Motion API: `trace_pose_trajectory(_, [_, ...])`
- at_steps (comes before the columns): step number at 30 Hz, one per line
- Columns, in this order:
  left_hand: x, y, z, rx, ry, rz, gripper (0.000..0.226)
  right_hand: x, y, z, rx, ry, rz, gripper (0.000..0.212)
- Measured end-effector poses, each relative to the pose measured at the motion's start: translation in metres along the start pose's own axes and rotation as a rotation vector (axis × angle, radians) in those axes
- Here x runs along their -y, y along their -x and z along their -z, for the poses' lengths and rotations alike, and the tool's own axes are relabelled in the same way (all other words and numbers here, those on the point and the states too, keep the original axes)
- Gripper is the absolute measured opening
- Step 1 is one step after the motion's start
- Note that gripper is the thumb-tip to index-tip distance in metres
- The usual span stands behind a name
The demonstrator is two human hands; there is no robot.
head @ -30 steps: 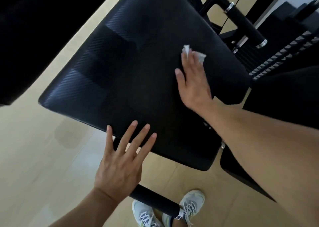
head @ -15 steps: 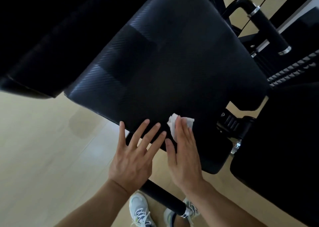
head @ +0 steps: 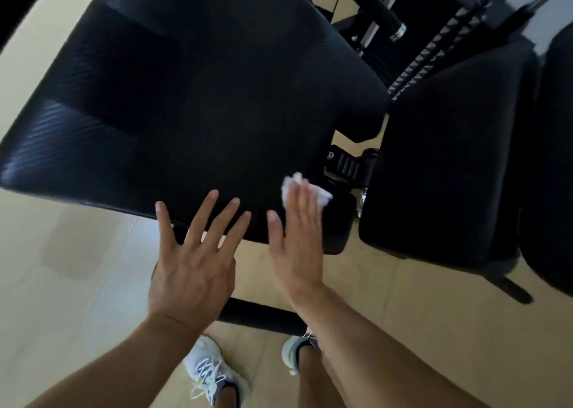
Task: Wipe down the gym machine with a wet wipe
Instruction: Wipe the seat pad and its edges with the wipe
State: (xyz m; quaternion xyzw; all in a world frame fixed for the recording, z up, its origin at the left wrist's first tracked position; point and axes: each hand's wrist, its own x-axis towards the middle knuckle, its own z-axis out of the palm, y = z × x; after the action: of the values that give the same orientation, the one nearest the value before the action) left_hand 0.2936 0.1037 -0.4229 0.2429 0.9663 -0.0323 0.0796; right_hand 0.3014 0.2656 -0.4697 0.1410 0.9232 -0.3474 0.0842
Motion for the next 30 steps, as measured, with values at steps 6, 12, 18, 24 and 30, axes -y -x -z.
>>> trace_pose_trajectory(6, [0.001,0.002,0.004,-0.012,-0.003,-0.007,0.058,-0.03,-0.024,0.004,-0.147,0.033,-0.262,0.07])
trace_pose_trajectory(12, [0.0,0.001,0.008,-0.033,0.019,-0.028,0.063,-0.005,0.054,-0.02,-0.084,-0.058,-0.188,0.064])
trace_pose_trajectory(18, [0.0,0.001,0.007,-0.017,0.023,-0.027,0.06,-0.038,0.023,0.006,-0.047,-0.013,-0.161,0.065])
trace_pose_trajectory(24, [0.001,0.001,0.008,-0.045,0.037,-0.005,0.06,-0.03,0.011,0.001,-0.127,-0.164,-0.414,0.063])
trace_pose_trajectory(30, [0.002,0.003,-0.001,-0.205,0.209,0.09,0.061,0.033,0.02,-0.01,0.167,0.199,0.33,0.065])
